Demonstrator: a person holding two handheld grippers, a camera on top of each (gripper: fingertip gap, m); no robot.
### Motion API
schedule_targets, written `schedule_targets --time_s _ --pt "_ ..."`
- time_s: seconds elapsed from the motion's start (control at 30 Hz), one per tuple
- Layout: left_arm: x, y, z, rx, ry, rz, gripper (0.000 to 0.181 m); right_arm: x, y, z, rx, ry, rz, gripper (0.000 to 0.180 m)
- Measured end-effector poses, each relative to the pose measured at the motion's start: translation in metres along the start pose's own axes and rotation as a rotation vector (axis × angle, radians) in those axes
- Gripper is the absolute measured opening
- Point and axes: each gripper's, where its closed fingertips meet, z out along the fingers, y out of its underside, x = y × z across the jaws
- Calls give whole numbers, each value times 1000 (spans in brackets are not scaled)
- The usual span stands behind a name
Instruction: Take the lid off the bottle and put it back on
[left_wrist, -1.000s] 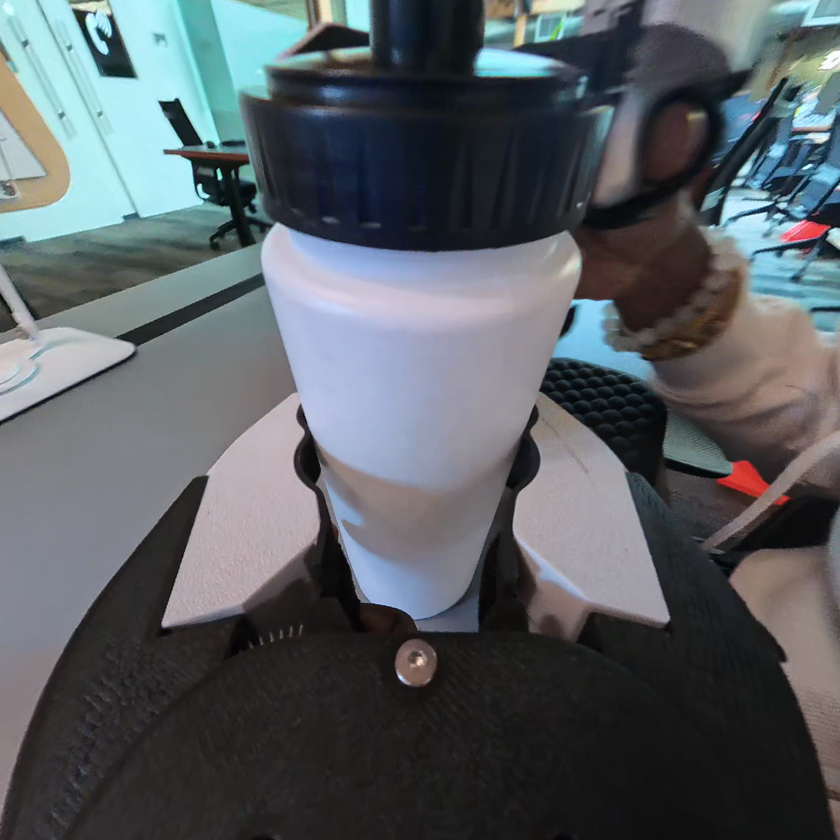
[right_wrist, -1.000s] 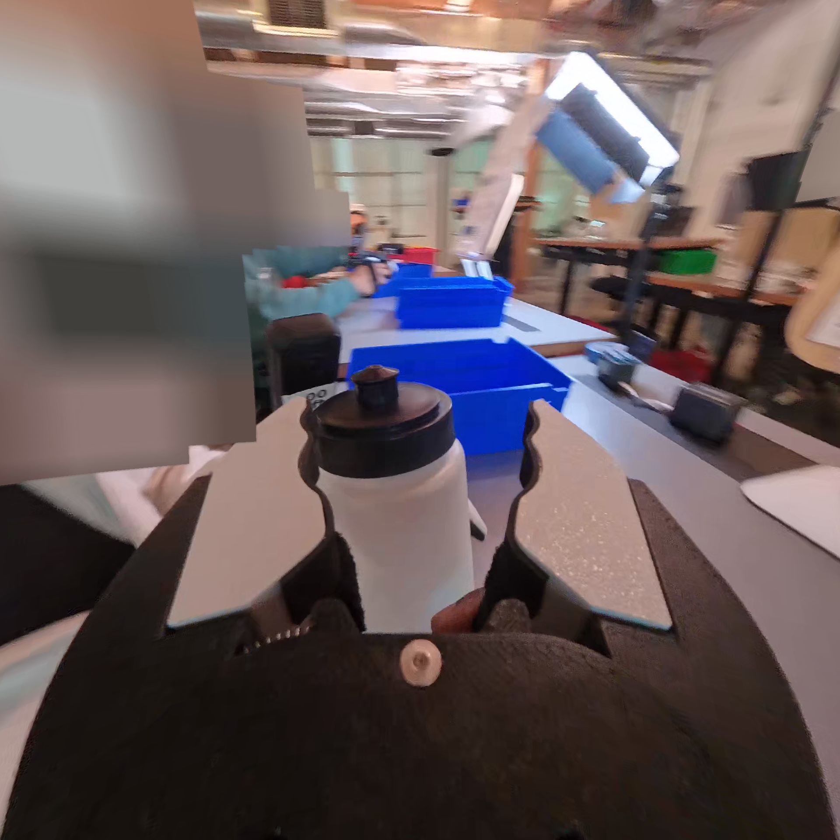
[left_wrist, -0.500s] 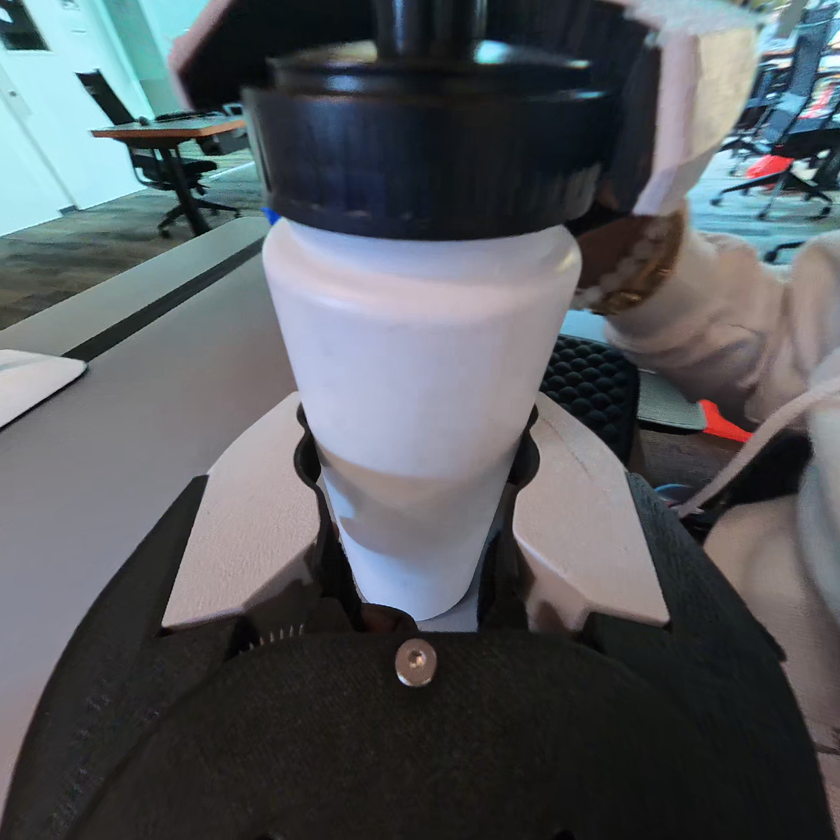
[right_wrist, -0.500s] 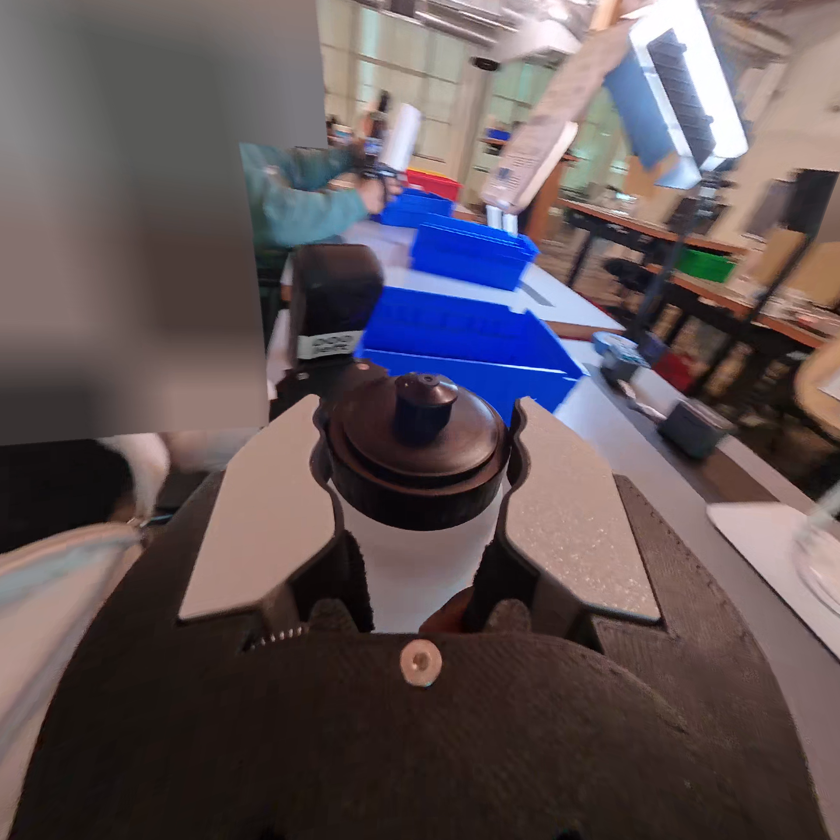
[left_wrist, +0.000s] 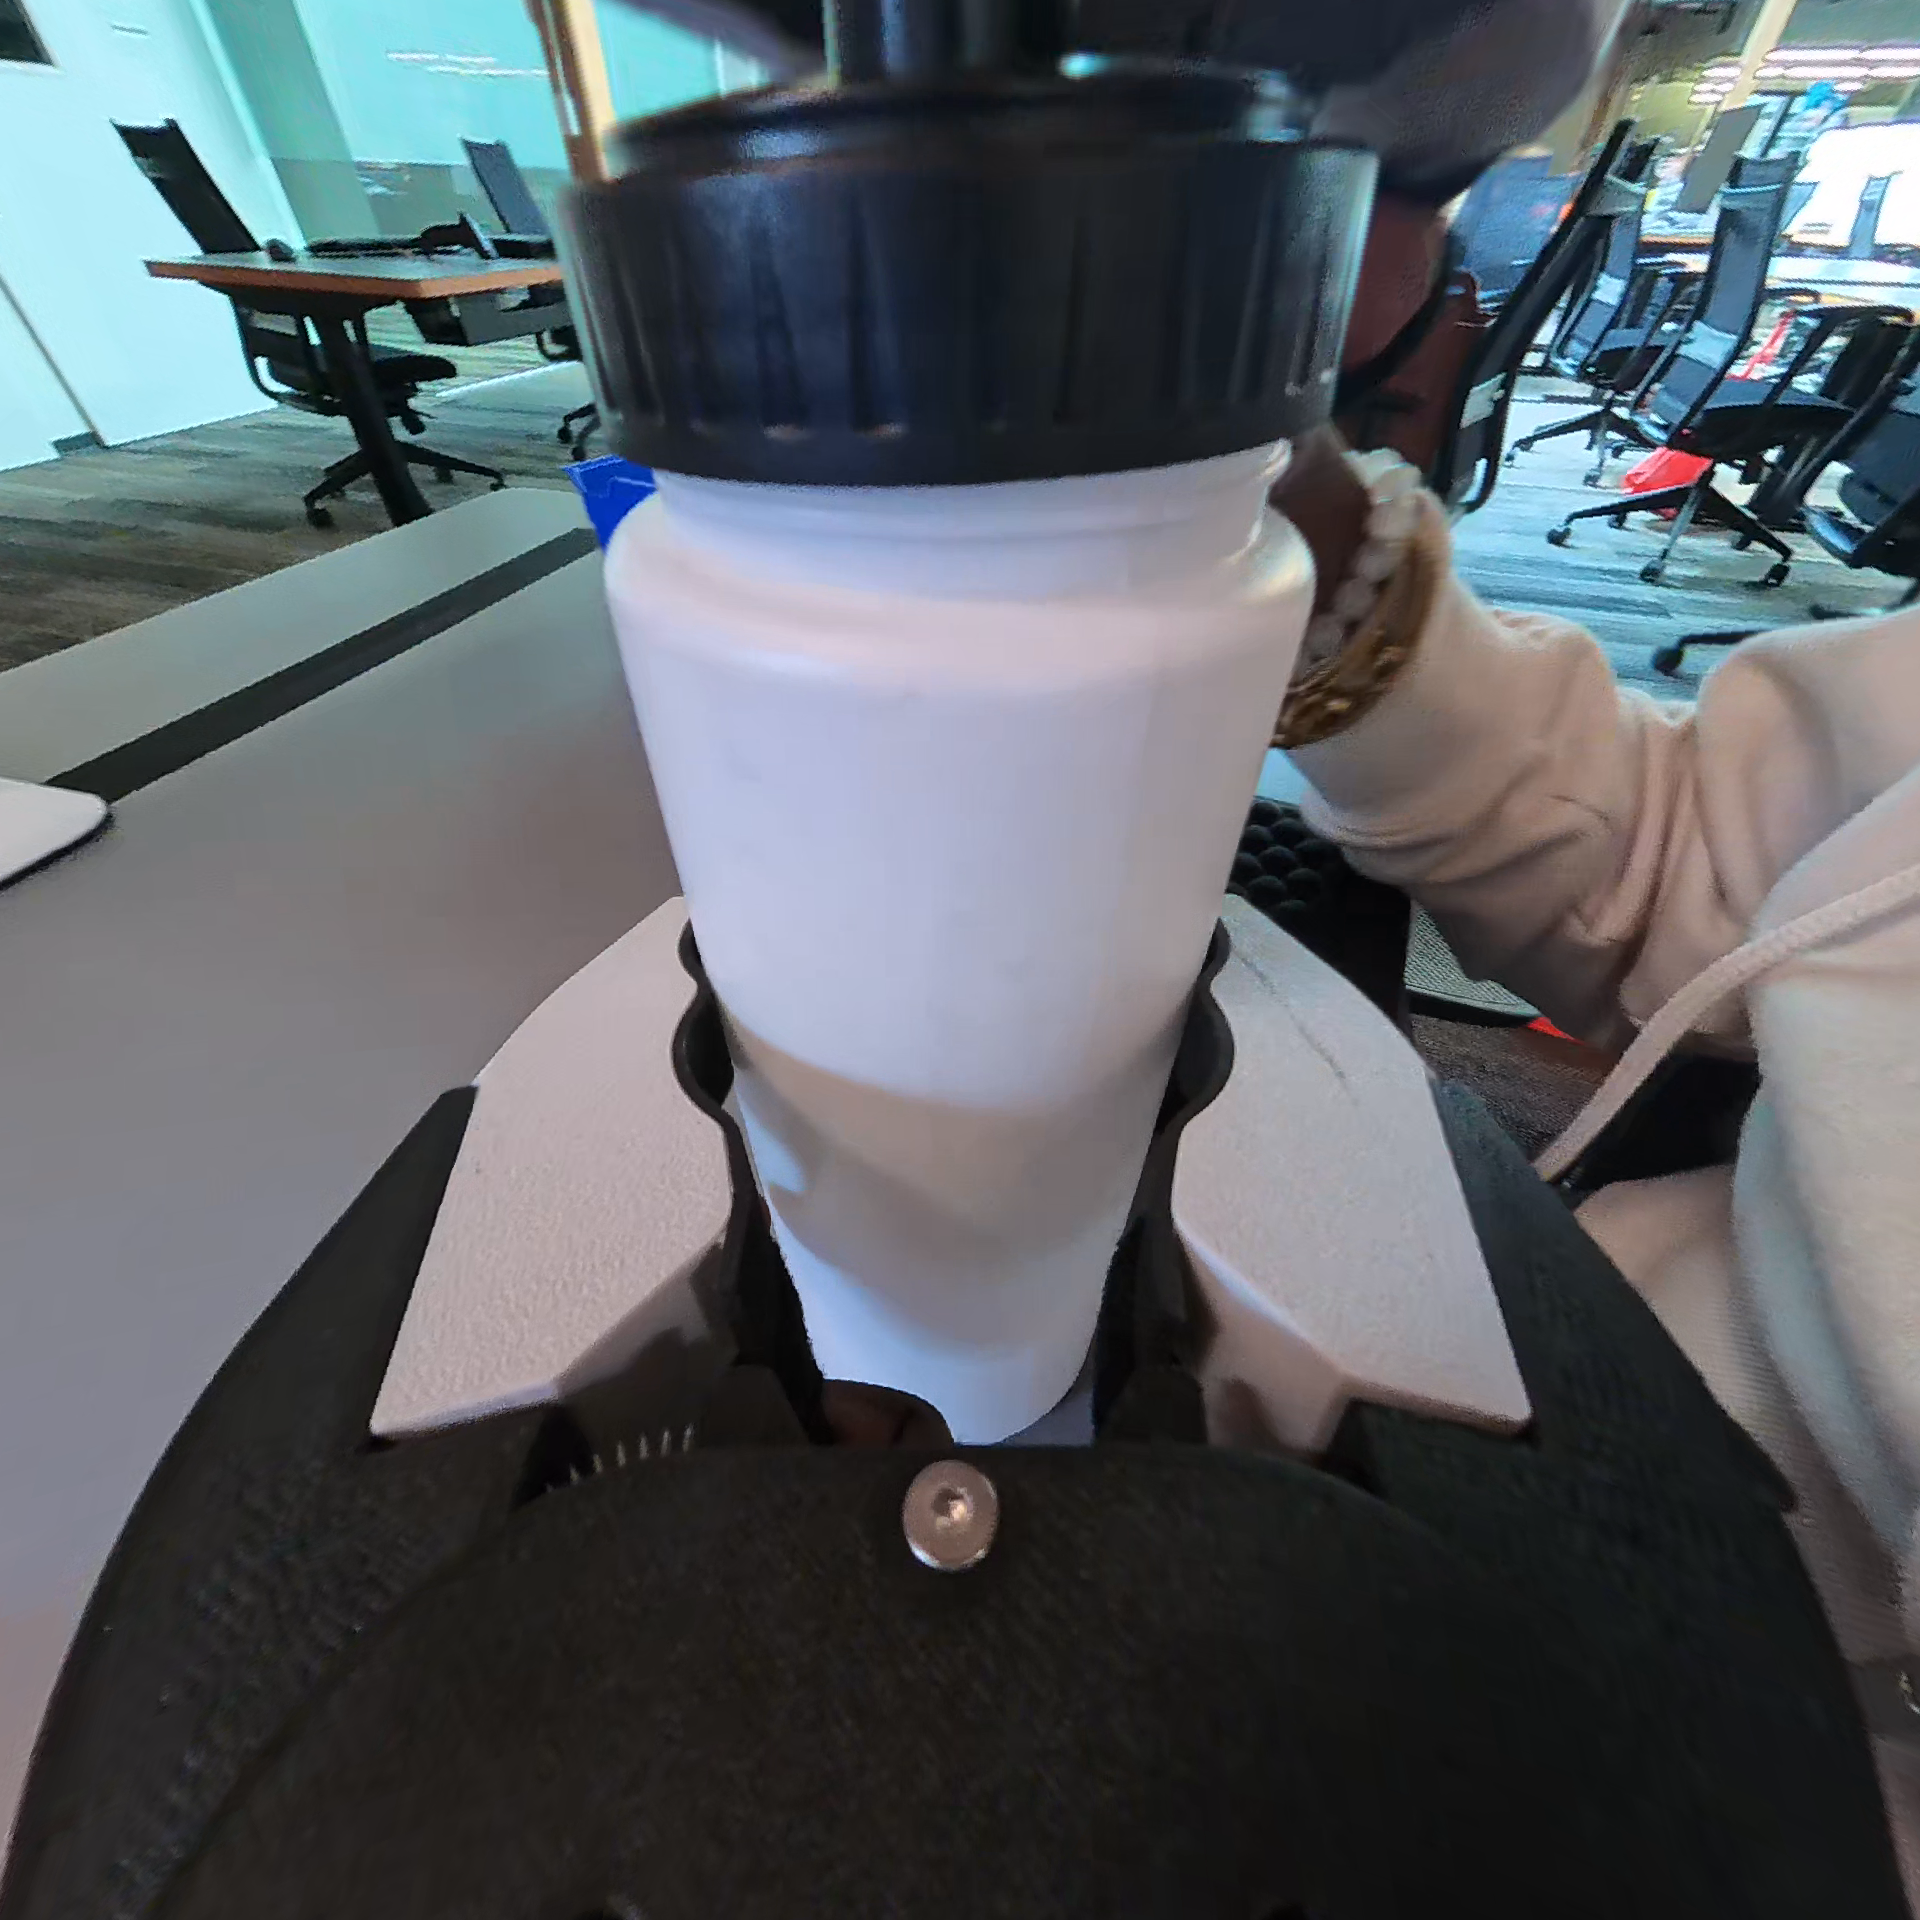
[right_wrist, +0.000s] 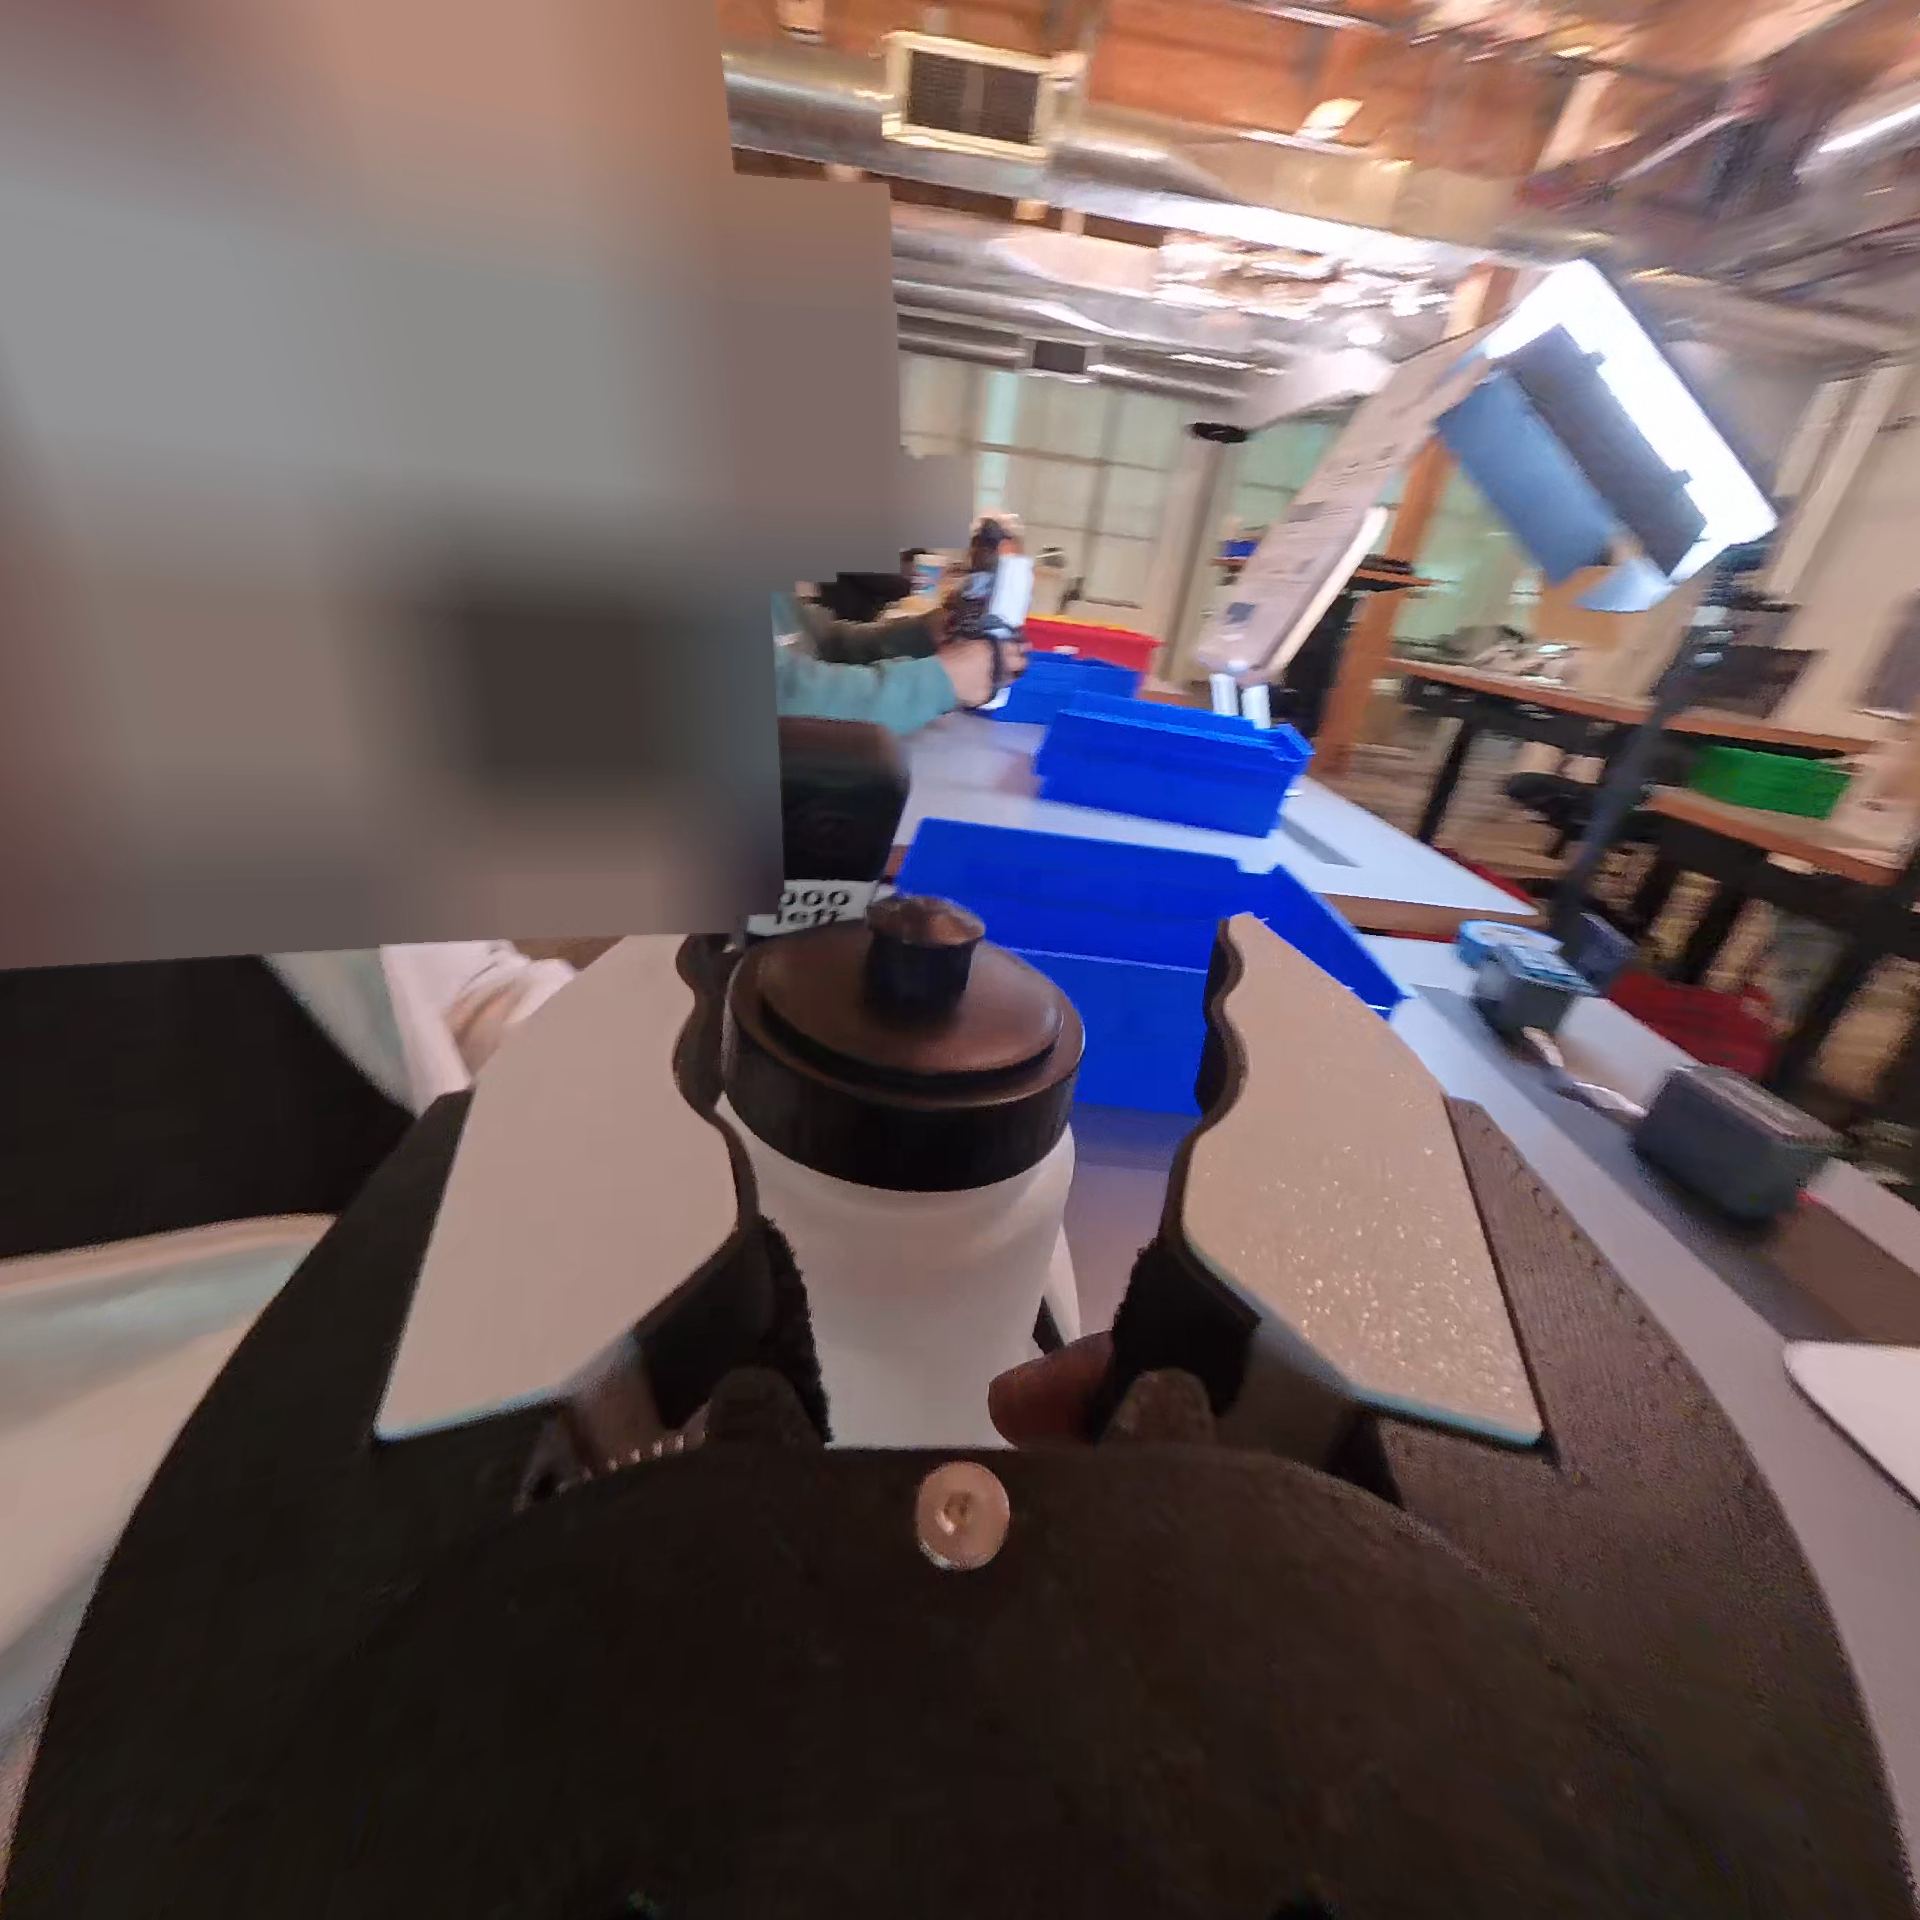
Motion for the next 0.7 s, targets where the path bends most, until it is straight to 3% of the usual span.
schedule_targets --time_s 0.23,0.43,0.5,0.7 --pt "-4 0 0 -10 -35 -16 87 4 -15 -2 -116 255 75 71" --pt "-4 0 0 -6 -55 4 87 4 20 8 -336 518 -16 96" --pt "-3 0 0 -7 -47 7 87 5 34 9 -396 485 21 80" --pt "3 1 -2 -4 19 11 87 -12 34 14 -379 79 41 78"
